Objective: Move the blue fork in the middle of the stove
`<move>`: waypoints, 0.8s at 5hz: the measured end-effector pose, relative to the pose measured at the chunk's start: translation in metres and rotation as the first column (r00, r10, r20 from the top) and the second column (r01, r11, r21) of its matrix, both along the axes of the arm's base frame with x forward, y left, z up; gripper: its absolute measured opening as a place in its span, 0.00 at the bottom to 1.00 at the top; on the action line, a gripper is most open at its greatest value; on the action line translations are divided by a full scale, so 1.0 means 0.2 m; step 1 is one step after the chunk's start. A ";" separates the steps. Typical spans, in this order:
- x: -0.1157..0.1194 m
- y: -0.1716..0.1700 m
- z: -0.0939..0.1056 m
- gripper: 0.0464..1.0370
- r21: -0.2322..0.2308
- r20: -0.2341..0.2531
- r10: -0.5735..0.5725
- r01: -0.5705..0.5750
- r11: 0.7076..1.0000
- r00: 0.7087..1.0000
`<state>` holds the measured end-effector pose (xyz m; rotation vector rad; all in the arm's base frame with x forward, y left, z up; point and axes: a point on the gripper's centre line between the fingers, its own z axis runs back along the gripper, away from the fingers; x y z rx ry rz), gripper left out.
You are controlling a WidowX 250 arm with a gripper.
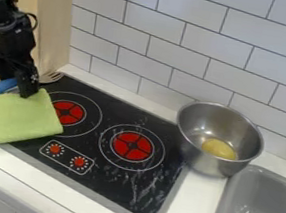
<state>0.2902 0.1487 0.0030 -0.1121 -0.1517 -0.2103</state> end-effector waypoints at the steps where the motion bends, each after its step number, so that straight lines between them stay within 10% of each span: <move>1: 0.00 0.00 0.00 0.96 0.001 -0.004 -0.002 0.002 1.000 1.000; 2: 0.01 0.00 -0.01 0.92 0.005 -0.007 -0.003 0.003 1.000 1.000; 4: 0.02 0.01 -0.01 0.38 0.010 -0.002 -0.003 0.003 1.000 1.000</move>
